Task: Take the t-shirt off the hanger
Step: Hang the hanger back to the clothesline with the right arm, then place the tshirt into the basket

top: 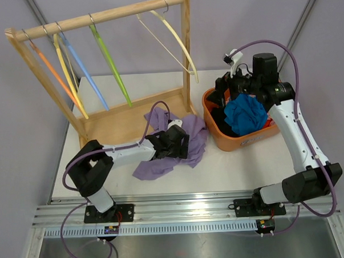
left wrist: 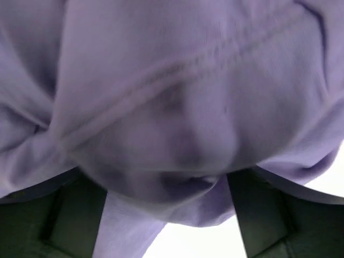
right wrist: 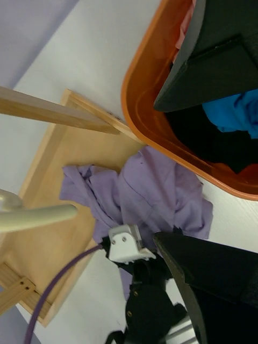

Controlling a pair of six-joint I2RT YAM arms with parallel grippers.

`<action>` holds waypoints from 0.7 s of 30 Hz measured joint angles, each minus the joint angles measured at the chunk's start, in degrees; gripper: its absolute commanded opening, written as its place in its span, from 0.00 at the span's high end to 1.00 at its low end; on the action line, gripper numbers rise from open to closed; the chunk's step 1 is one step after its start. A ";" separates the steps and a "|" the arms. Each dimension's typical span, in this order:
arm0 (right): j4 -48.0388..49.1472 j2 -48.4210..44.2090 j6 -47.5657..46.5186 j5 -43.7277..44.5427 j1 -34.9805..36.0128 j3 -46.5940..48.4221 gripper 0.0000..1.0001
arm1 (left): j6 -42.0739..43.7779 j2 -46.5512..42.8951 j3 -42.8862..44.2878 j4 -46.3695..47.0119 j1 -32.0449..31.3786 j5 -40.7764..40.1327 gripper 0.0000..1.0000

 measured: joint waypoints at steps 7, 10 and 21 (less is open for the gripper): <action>-5.20 -7.67 -7.19 -5.35 -0.02 -7.98 0.01 | -0.68 1.79 -4.31 7.28 0.00 2.43 1.00; -12.28 -10.73 -17.94 -11.26 -0.02 -10.80 0.01 | -0.39 -1.33 -8.55 10.84 -0.02 3.21 1.00; -36.33 -12.55 -51.15 -25.88 2.97 -22.03 0.00 | 9.27 -28.39 -11.28 6.54 -8.72 7.26 1.00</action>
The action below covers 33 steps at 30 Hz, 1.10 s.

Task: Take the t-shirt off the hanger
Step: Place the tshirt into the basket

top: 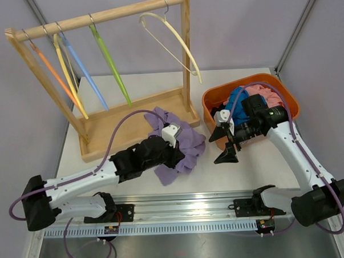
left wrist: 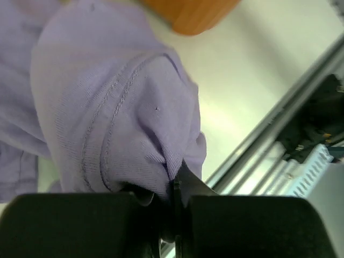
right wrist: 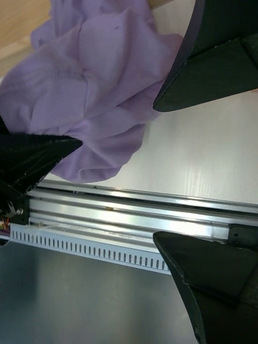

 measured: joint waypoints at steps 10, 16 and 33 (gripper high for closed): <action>24.13 0.57 20.65 2.45 15.23 -0.39 0.01 | 8.04 -5.46 16.52 -8.35 -0.66 4.26 1.00; 33.48 3.80 30.27 0.22 19.23 2.03 0.01 | 11.82 -5.42 23.87 -11.04 -0.66 4.57 1.00; 79.78 5.73 75.91 -1.05 21.75 -0.59 0.95 | 15.87 -2.21 36.37 -8.33 1.05 6.21 1.00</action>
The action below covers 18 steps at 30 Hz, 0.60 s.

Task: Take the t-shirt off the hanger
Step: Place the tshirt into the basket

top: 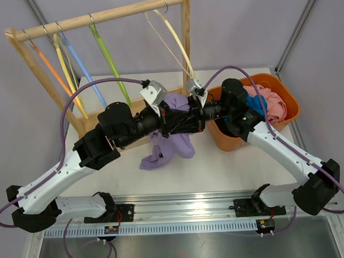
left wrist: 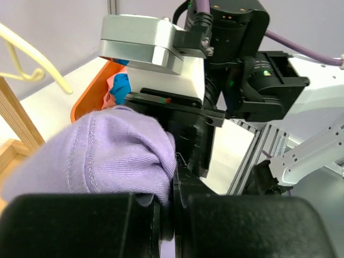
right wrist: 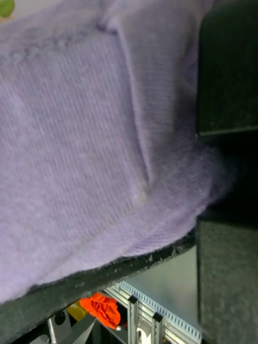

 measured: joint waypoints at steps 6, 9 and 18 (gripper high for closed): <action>-9.53 -0.24 -5.49 0.04 -0.94 6.84 1.00 | 0.79 -0.87 1.07 2.08 -0.63 -0.28 0.54; -20.24 -0.28 -11.43 -0.02 -4.85 12.68 1.00 | 1.05 -3.43 1.22 1.75 -1.70 -1.77 0.27; -47.17 -0.42 -26.95 1.27 -21.97 36.59 1.00 | 0.57 -17.20 -3.30 -1.53 -1.75 -10.88 0.01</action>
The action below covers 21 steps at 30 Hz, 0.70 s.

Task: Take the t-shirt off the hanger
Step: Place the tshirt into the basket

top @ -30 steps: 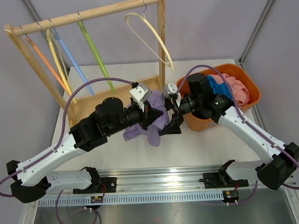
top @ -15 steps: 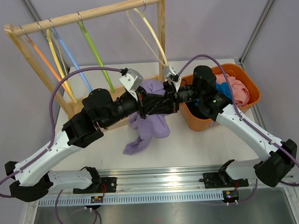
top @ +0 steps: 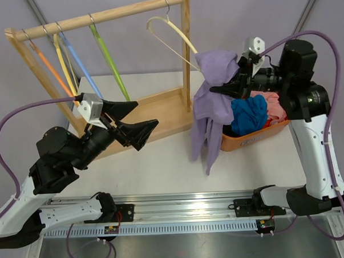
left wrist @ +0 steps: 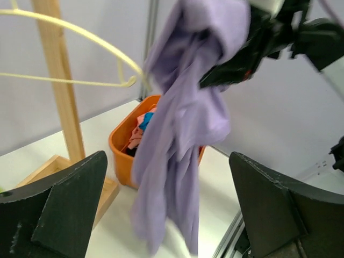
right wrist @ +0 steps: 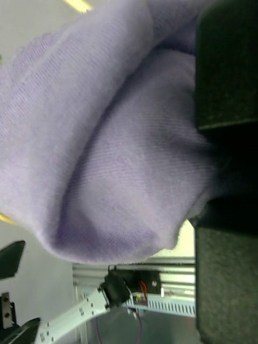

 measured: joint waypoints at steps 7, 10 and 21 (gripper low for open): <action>-3.30 1.55 0.79 4.87 -9.16 11.52 1.00 | -1.51 -1.07 -4.17 -5.68 0.00 -5.25 0.01; -3.41 3.82 2.01 6.10 -14.67 15.85 1.00 | -1.66 0.00 -5.14 -8.24 0.00 -6.69 0.01; -3.82 10.45 6.32 8.31 -27.93 26.69 1.00 | -1.33 1.01 -6.47 -11.41 0.00 -9.33 0.01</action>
